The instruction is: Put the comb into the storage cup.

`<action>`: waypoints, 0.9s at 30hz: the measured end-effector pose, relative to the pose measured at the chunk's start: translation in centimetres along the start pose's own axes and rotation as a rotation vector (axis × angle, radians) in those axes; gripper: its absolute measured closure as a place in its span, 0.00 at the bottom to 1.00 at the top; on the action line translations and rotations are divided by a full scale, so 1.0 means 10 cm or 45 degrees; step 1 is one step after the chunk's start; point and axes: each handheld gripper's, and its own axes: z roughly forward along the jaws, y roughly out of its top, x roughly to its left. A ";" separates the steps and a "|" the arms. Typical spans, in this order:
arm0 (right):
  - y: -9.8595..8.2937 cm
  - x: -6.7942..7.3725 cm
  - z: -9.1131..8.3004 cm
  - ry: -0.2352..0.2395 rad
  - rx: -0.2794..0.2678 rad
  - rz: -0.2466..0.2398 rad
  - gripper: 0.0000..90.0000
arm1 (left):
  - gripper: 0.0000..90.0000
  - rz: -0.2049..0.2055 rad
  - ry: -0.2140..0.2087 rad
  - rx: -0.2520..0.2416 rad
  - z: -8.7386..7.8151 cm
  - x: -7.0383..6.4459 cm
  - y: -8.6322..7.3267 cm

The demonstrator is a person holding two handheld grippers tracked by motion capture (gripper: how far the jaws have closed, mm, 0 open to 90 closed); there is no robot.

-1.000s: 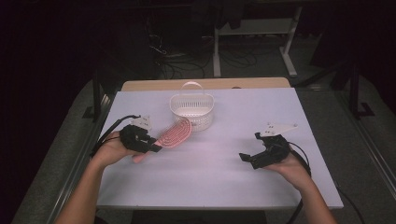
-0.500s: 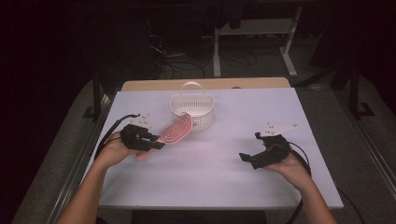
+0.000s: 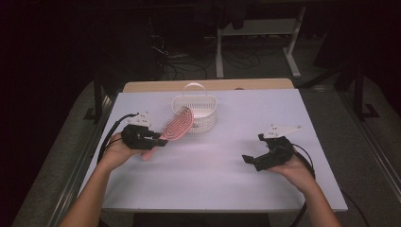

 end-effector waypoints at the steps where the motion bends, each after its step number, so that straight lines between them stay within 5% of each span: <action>1: 0.00 0.00 0.00 0.001 0.000 0.000 0.00 | 0.78 -0.004 0.002 -0.011 -0.01 0.00 0.00; 27: 0.00 0.01 0.02 0.009 0.007 -0.006 0.00 | 0.78 -0.086 0.106 -0.273 -0.13 0.06 0.07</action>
